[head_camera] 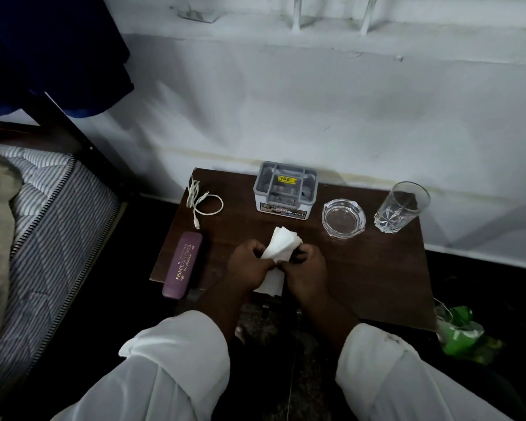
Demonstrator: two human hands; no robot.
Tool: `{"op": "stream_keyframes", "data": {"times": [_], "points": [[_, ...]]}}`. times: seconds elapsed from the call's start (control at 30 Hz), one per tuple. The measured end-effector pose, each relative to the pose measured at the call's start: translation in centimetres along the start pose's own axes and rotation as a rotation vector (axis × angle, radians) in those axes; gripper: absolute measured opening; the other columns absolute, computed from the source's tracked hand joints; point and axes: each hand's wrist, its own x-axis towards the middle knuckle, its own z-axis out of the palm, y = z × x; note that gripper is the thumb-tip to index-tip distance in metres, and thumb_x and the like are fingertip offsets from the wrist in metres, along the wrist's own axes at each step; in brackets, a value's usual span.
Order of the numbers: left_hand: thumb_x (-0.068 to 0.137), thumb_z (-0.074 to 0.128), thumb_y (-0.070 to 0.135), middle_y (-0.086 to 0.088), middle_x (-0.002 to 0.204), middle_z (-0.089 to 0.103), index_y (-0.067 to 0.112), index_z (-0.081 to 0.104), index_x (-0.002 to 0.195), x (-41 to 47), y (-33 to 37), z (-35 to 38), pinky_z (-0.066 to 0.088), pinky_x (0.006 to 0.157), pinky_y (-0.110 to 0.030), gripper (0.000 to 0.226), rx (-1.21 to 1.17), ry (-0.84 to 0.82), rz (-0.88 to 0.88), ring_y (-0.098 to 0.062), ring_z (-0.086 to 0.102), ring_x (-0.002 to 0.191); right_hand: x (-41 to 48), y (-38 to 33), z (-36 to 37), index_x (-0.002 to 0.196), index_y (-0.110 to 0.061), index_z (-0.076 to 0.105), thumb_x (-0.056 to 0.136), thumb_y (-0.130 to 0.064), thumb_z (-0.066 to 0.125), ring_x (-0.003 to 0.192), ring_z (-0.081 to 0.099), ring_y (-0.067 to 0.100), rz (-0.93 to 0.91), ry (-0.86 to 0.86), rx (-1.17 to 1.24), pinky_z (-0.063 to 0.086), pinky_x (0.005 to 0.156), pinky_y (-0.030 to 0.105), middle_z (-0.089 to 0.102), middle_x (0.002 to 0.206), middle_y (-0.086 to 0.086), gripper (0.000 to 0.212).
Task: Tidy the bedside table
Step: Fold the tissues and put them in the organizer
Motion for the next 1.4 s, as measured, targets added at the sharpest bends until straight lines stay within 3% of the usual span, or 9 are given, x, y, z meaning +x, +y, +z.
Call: {"op": "stream_keyframes", "data": {"times": [0.1,0.23,0.37,0.57,0.73,0.97,1.17,1.3,1.4], "points": [[0.077,0.081,0.001,-0.017,0.098,0.069,0.011,0.059,0.087,-0.7,0.7,-0.2,0.055,0.078,-0.043,0.026,-0.223,-0.017,-0.053,-0.025,0.062,0.086,-0.1,-0.8,-0.9,0.119,-0.01,0.059,0.073,-0.005,0.082,0.097,0.069,0.031,0.236,-0.071,0.289,0.055,0.074,0.035,0.069,0.105,0.012,0.052],[0.077,0.078,-0.009,-0.027,0.12,0.067,0.002,0.055,0.118,-1.8,1.4,-0.6,0.055,0.093,-0.058,0.049,-0.508,-0.075,-0.15,-0.042,0.067,0.106,-0.9,-1.6,-3.2,0.092,-0.014,0.072,0.076,-0.007,0.079,0.073,0.07,0.031,0.425,-0.273,0.493,0.056,0.051,0.032,0.075,0.097,0.018,0.018],[0.078,0.076,-0.013,-0.028,0.125,0.066,-0.003,0.054,0.128,-2.7,2.0,-0.8,0.057,0.092,-0.054,0.056,-0.563,-0.139,-0.185,-0.044,0.066,0.111,-1.2,-2.1,-4.6,0.107,0.001,0.069,0.08,0.005,0.071,0.087,0.067,0.033,0.272,-0.24,0.428,0.058,0.075,0.046,0.072,0.109,0.027,0.027],[0.087,0.07,-0.005,-0.009,0.081,0.078,0.006,0.068,0.099,-4.1,2.7,-1.2,0.059,0.05,-0.03,0.016,-0.646,-0.254,-0.237,-0.019,0.076,0.063,-1.5,-3.1,-6.7,0.106,0.005,0.069,0.081,0.009,0.069,0.086,0.066,0.031,0.079,-0.184,0.304,0.056,0.089,0.053,0.071,0.106,0.03,0.025],[0.082,0.074,-0.009,-0.017,0.088,0.074,0.002,0.068,0.093,-5.3,3.8,-0.5,0.059,0.051,-0.031,0.016,-0.61,-0.201,-0.234,-0.024,0.073,0.065,-2.7,-4.3,-7.8,0.108,-0.003,0.074,0.081,0.005,0.07,0.089,0.069,0.026,-0.094,-0.223,0.198,0.056,0.083,0.039,0.076,0.103,0.019,0.028],[0.081,0.074,-0.009,-0.031,0.097,0.071,-0.01,0.069,0.107,-6.2,6.3,0.4,0.058,0.07,-0.044,0.027,-0.694,-0.079,-0.265,-0.038,0.07,0.082,-5.0,-4.9,-8.4,0.119,-0.02,0.072,0.082,-0.015,0.068,0.107,0.063,0.015,-0.62,-0.177,-0.327,0.051,0.094,0.032,0.066,0.113,-0.003,0.037],[0.087,0.069,0.0,-0.019,0.082,0.071,-0.006,0.071,0.108,-5.0,9.9,0.0,0.057,0.063,-0.037,0.022,-0.768,-0.102,-0.305,-0.032,0.068,0.071,-3.9,-5.8,-9.3,0.134,-0.026,0.061,0.089,-0.033,0.065,0.121,0.056,0.013,-0.71,-0.118,-0.484,0.048,0.099,0.029,0.059,0.132,-0.008,0.045],[0.094,0.063,0.02,-0.003,0.059,0.073,0.009,0.07,0.092,-3.5,11.5,-0.4,0.058,0.063,-0.034,0.013,-0.769,-0.227,-0.314,-0.025,0.068,0.066,-1.5,-7.2,-9.9,0.124,-0.022,0.068,0.092,-0.024,0.064,0.112,0.061,0.017,-0.737,-0.049,-0.499,0.042,0.088,0.021,0.066,0.122,-0.001,0.032],[0.099,0.057,0.029,0.001,0.074,0.08,0.013,0.07,0.1,-2.5,11.4,-0.2,0.057,0.069,-0.032,0.021,-0.843,-0.268,-0.264,-0.019,0.073,0.077,0.8,-8.4,-10.3,0.12,-0.017,0.071,0.092,-0.018,0.059,0.108,0.065,0.025,-0.707,-0.005,-0.488,0.048,0.092,0.031,0.07,0.116,0.006,0.03]]}}
